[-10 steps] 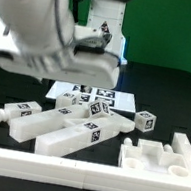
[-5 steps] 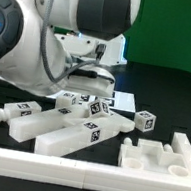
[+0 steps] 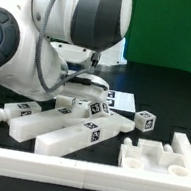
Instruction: Assemble chair
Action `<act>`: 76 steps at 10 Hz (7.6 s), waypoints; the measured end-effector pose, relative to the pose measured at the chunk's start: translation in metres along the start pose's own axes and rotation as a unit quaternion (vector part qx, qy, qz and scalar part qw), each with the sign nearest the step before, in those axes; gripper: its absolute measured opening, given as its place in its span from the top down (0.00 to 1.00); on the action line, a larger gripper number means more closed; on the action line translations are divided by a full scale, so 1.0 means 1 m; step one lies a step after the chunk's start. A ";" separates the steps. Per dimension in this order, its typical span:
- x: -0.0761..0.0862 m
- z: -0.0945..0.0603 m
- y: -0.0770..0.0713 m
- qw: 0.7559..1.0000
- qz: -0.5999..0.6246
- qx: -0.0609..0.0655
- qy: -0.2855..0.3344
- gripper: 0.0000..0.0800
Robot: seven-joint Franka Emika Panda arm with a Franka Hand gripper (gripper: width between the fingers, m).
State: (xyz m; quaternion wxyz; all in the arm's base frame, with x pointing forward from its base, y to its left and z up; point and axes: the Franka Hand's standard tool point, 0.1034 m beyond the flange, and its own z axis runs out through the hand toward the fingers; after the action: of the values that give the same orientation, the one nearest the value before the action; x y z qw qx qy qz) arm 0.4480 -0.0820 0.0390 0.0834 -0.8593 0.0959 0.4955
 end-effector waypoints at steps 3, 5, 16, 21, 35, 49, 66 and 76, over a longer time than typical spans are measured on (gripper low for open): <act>0.001 0.002 0.000 1.000 0.000 0.000 -0.001 0.19; 0.005 0.023 0.006 1.000 0.006 0.002 -0.001 0.19; 0.008 0.036 0.006 1.000 0.007 -0.001 -0.003 0.65; -0.003 -0.004 -0.007 0.998 -0.005 -0.007 0.067 0.65; -0.038 -0.121 -0.086 0.862 -0.061 -0.037 0.502 0.64; -0.022 -0.135 -0.187 0.711 -0.097 -0.025 0.696 0.64; 0.024 -0.130 -0.235 0.718 -0.154 -0.070 0.675 0.64; 0.032 -0.134 -0.239 0.712 -0.154 -0.070 0.681 0.64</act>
Offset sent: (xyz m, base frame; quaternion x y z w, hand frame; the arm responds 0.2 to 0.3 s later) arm -0.0271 -0.0027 -0.0099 0.0126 0.0046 0.0357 0.9993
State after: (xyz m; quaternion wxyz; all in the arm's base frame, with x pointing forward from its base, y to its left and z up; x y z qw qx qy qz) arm 0.6344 0.1145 0.0887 0.0101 -0.9701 -0.0422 -0.2389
